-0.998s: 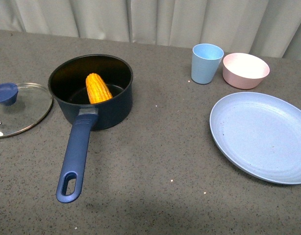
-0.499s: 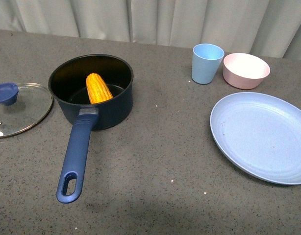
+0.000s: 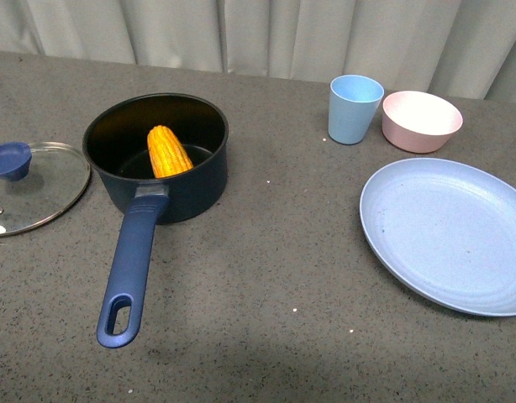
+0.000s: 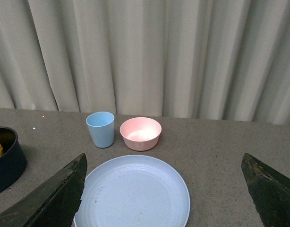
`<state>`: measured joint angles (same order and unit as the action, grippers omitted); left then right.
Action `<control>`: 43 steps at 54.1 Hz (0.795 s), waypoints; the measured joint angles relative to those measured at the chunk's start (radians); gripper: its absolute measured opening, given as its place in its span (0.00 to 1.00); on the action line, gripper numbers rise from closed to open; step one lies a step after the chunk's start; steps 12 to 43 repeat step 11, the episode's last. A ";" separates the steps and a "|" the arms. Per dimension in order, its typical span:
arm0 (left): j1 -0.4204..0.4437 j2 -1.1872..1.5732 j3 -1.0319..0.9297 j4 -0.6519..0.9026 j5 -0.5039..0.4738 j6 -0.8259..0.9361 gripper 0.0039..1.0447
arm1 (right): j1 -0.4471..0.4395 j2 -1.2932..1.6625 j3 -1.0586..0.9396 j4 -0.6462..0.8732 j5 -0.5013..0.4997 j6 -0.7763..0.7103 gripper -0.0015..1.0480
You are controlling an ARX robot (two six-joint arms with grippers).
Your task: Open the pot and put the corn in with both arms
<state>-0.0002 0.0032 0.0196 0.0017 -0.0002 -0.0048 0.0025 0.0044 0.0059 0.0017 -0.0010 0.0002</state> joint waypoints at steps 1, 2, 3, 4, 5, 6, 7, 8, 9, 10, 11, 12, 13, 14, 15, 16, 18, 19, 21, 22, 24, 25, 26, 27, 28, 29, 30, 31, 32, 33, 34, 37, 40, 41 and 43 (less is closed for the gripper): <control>0.000 0.000 0.000 0.000 0.000 0.000 0.94 | 0.000 0.000 0.000 0.000 0.000 0.000 0.91; 0.000 0.000 0.000 0.000 0.000 0.000 0.94 | 0.000 0.000 0.000 0.000 0.000 0.000 0.91; 0.000 0.000 0.000 0.000 0.000 0.000 0.94 | 0.000 0.000 0.000 0.000 0.000 0.000 0.91; 0.000 0.000 0.000 0.000 0.000 0.000 0.94 | 0.000 0.000 0.000 0.000 0.000 0.000 0.91; 0.000 0.000 0.000 0.000 0.000 0.000 0.94 | 0.000 0.000 0.000 0.000 0.000 0.000 0.91; 0.000 0.000 0.000 0.000 0.000 0.000 0.94 | 0.000 0.000 0.000 0.000 0.000 0.000 0.91; 0.000 0.000 0.000 0.000 0.000 0.000 0.94 | 0.000 0.000 0.000 0.000 0.000 0.000 0.91; 0.000 0.000 0.000 0.000 0.000 0.000 0.94 | 0.000 0.000 0.000 0.000 0.000 0.000 0.91; 0.000 0.000 0.000 0.000 0.000 0.000 0.94 | 0.000 0.000 0.000 0.000 0.000 0.000 0.91; 0.000 0.000 0.000 0.000 0.000 0.000 0.94 | 0.000 0.000 0.000 0.000 0.000 0.000 0.91; 0.000 0.000 0.000 0.000 0.000 0.000 0.94 | 0.000 0.000 0.000 0.000 0.000 0.000 0.91; 0.000 0.000 0.000 0.000 0.000 0.000 0.94 | 0.000 0.000 0.000 0.000 0.000 0.000 0.91; 0.000 0.000 0.000 0.000 0.000 0.000 0.94 | 0.000 0.000 0.000 0.000 0.000 0.000 0.91; 0.000 0.000 0.000 0.000 0.000 0.000 0.94 | 0.000 0.000 0.000 0.000 0.000 0.000 0.91; 0.000 0.000 0.000 0.000 0.000 0.000 0.94 | 0.000 0.000 0.000 0.000 0.000 0.000 0.91; 0.000 0.000 0.000 0.000 0.000 0.000 0.94 | 0.000 0.000 0.000 0.000 0.000 0.000 0.91; 0.000 0.000 0.000 0.000 0.000 0.000 0.94 | 0.000 0.000 0.000 0.000 0.000 0.000 0.91; 0.000 0.000 0.000 0.000 0.000 0.000 0.94 | 0.000 0.000 0.000 0.000 0.000 0.000 0.91; 0.000 0.000 0.000 0.000 0.000 0.000 0.94 | 0.000 0.000 0.000 0.000 0.000 0.000 0.91; 0.000 0.000 0.000 0.000 0.000 0.000 0.94 | 0.000 0.000 0.000 0.000 0.000 0.000 0.91; 0.000 0.000 0.000 0.000 0.000 0.000 0.94 | 0.000 0.000 0.000 0.000 0.000 0.000 0.91; 0.000 0.000 0.000 0.000 0.000 0.000 0.94 | 0.000 0.000 0.000 0.000 0.000 0.000 0.91; 0.000 0.000 0.000 0.000 0.000 0.000 0.94 | 0.000 0.000 0.000 0.000 0.000 0.000 0.91; 0.000 0.000 0.000 0.000 0.000 0.000 0.94 | 0.000 0.000 0.000 0.000 0.000 0.000 0.91; 0.000 0.000 0.000 0.000 0.000 0.000 0.94 | 0.000 0.000 0.000 0.000 0.000 0.000 0.91; 0.000 0.000 0.000 0.000 0.000 0.000 0.94 | 0.000 0.000 0.000 0.000 0.000 0.000 0.91; 0.000 0.000 0.000 0.000 0.000 0.000 0.94 | 0.000 0.000 0.000 0.000 0.000 0.000 0.91; 0.000 0.000 0.000 0.000 0.000 0.000 0.94 | 0.000 0.000 0.000 0.000 0.000 0.000 0.91; 0.000 0.000 0.000 0.000 0.000 0.000 0.94 | 0.000 0.000 0.000 0.000 0.000 0.000 0.91; 0.000 0.000 0.000 0.000 0.000 0.000 0.94 | 0.000 0.000 0.000 0.000 0.000 0.000 0.91; 0.000 0.000 0.000 0.000 0.000 0.000 0.94 | 0.000 0.000 0.000 0.000 0.000 0.000 0.91; 0.000 0.000 0.000 0.000 0.000 0.000 0.94 | 0.000 0.000 0.000 0.000 0.000 0.000 0.91; 0.000 0.000 0.000 0.000 0.000 0.000 0.94 | 0.000 0.000 0.000 0.000 0.000 0.000 0.91; 0.000 0.000 0.000 0.000 0.000 0.000 0.94 | 0.000 0.000 0.000 0.000 0.000 0.000 0.91; 0.000 0.000 0.000 0.000 0.000 0.000 0.94 | 0.000 0.000 0.000 0.000 0.000 0.000 0.91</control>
